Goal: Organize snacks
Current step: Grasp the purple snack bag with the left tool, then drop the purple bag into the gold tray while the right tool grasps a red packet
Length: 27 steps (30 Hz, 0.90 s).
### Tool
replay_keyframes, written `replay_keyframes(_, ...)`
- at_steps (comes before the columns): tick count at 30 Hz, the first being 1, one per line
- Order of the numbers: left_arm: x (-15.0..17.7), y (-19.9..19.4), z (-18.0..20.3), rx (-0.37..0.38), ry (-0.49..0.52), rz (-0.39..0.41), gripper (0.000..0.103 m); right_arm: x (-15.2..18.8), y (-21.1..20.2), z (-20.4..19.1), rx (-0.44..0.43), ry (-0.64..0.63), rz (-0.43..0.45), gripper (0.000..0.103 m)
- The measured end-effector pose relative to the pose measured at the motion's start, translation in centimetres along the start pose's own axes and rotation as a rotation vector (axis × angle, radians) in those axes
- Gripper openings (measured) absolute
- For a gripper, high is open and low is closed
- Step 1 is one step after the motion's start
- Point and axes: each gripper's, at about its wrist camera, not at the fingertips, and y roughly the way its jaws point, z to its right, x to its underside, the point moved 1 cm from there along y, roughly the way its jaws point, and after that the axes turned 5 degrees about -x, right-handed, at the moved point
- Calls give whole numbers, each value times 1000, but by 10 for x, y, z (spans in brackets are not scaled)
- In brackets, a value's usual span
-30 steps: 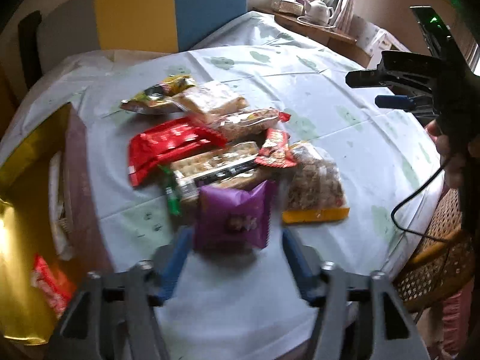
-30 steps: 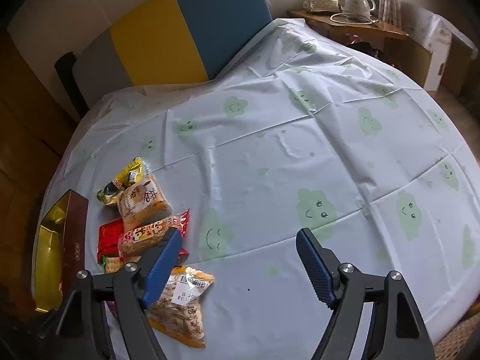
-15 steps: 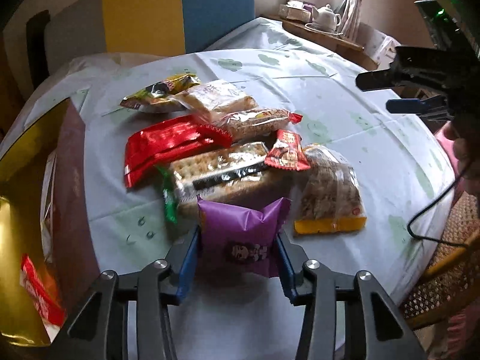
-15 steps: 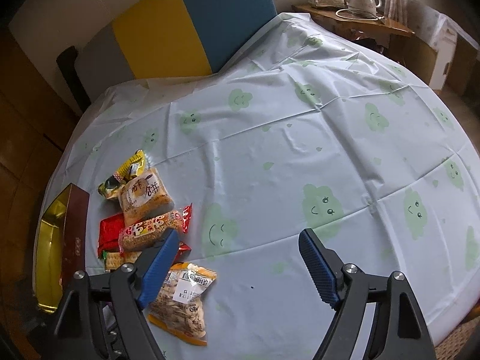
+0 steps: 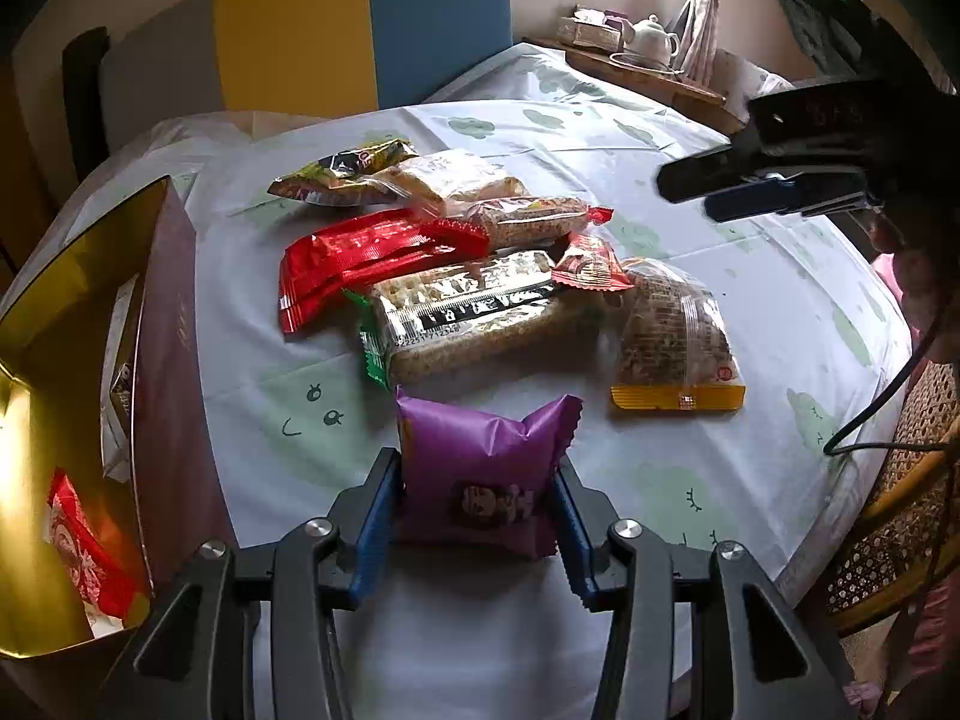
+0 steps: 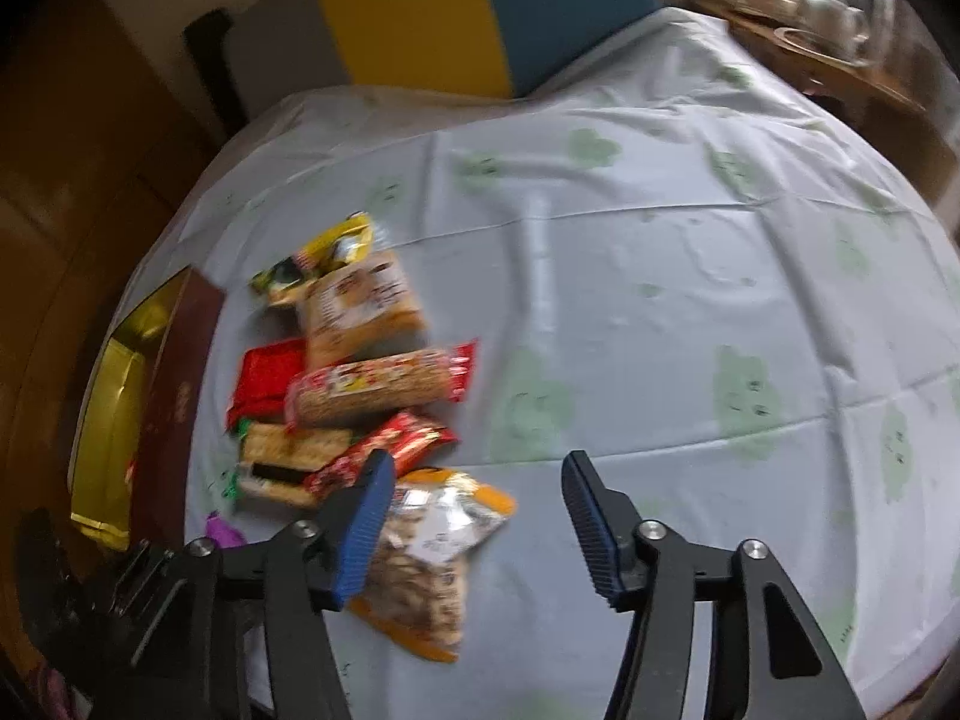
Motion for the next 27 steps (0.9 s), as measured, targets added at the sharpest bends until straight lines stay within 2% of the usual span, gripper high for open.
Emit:
replay_keyframes(5,1,-2,2,-6,13,18,49,-6,28,-16,-94,27,-85,57)
replay_keyframes(8,2,-5,3,-8,18,28,49,-6,51,-23,-81,17,-147,58)
replay_keyframes(10,3,-6,4,-12,23,32,49,-4,63,-27,-37,-6,-166,58)
replay_keyframes(12,2,-7,5,-2,24,35,49,-3,68,-23,-51,21,-171,57)
replay_keyframes(13,2,-9,5,11,21,36,48,-3,68,-22,-37,18,-165,50)
replay_keyframes(14,2,-10,6,15,24,39,48,-3,67,-21,16,-7,-155,43)
replay_keyframes(15,2,-12,7,14,29,47,48,-2,68,-18,73,-21,-159,30)
replay_keyframes(20,-2,-25,7,38,28,81,48,-2,66,-10,70,8,-153,29)
replay_keyframes(23,-6,-36,6,60,25,101,48,0,66,-9,56,25,-150,32)
replay_keyframes(27,-20,-67,-15,127,-65,169,48,-3,67,-4,51,45,-137,32)
